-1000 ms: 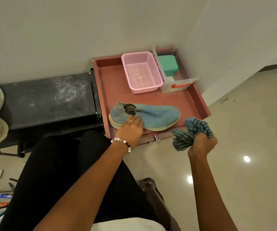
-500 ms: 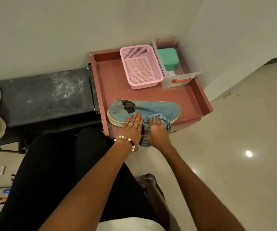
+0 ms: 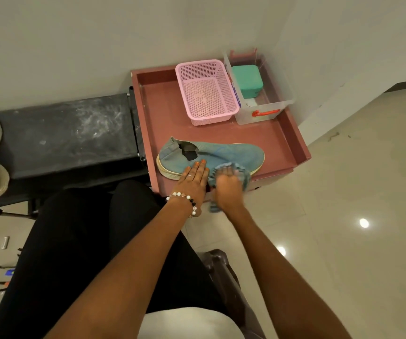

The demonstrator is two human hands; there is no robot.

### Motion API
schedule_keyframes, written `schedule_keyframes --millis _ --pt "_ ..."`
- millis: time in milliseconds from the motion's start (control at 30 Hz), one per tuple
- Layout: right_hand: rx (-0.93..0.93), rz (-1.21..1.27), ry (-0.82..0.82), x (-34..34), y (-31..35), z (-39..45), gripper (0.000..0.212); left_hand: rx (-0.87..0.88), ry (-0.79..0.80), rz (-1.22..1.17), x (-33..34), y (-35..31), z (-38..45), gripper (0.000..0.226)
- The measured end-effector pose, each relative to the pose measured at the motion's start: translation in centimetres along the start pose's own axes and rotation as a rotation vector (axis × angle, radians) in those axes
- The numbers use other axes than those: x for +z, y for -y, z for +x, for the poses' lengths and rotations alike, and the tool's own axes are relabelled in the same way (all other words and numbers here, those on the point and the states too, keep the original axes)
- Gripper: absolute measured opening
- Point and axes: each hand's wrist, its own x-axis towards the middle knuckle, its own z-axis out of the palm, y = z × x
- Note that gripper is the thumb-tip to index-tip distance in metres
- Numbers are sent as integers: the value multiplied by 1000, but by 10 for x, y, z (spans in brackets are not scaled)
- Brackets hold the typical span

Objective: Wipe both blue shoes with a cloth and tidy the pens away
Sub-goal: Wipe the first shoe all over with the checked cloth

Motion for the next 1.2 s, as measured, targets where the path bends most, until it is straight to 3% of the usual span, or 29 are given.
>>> schedule_keyframes --millis 133,233,300,467,633,767,867,967,1033,1100,1200 --pt "-148 188 -27 5 -23 -3 60 11 -5 -15 0 2 0 99" --pt "-174 7 -29 -3 -83 -8 69 19 0 -10 2 3 1 103" --pt "-132 -122 -60 -15 -109 -6 60 15 -1 -17 3 3 2 102" --pt "16 -302 -60 -14 -78 1 44 12 1 -5 2 1 2 106" --pt "4 57 6 -1 -2 0 48 3 8 2 1 1 2 109" --pt "-186 279 -55 -1 -28 -8 52 20 8 -3 2 3 1 104" --pt "-227 -7 -55 -8 -87 -10 65 22 0 11 3 4 2 109" --pt "-178 -262 -43 -13 -118 1 53 23 2 4 3 4 3 109" --pt "-103 -380 -37 -14 -105 4 42 22 3 1 2 3 2 109" --pt "-5 -397 -58 -12 -76 1 41 20 0 -2 2 2 2 109" --pt "55 -213 10 -2 -24 -2 54 11 -3 -8 1 1 1 108"
